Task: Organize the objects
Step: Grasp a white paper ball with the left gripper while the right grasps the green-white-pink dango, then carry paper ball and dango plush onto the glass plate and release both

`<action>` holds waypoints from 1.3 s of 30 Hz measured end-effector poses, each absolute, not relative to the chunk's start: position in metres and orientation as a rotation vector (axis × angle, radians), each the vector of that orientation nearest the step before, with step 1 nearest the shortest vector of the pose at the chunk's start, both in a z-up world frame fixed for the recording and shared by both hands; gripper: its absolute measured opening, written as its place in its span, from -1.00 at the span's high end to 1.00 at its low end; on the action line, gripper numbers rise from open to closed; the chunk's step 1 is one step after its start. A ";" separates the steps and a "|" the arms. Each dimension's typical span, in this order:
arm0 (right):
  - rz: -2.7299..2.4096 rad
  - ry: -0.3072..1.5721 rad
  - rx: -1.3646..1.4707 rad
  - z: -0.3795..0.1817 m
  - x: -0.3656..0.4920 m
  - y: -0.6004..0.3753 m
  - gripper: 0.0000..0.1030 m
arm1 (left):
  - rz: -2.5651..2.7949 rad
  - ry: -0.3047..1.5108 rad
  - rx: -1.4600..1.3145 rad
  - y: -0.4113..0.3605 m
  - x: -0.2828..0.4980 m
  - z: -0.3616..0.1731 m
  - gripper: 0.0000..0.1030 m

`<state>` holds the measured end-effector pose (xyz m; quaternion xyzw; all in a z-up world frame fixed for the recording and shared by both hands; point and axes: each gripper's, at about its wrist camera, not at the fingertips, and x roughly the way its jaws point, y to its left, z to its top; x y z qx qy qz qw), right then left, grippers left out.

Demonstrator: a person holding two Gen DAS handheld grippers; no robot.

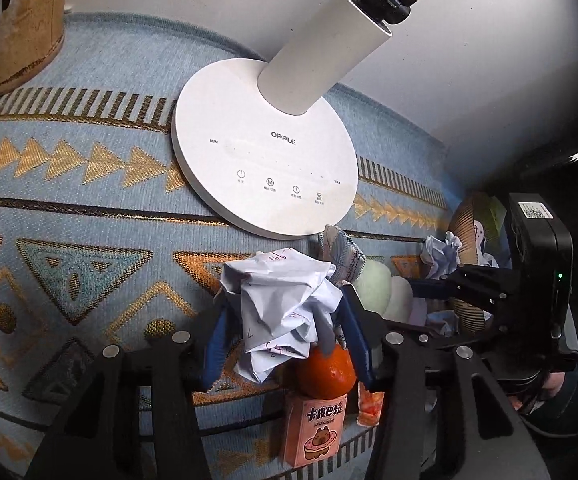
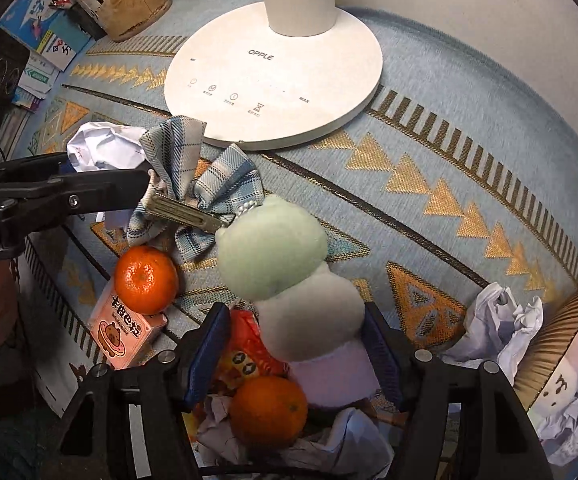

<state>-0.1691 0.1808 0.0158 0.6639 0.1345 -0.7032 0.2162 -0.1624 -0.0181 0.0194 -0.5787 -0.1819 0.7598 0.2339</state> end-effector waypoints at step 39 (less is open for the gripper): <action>-2.512 -0.221 1.366 0.205 -0.101 0.299 0.15 | 2.336 -0.284 -1.159 0.048 -0.075 0.190 0.08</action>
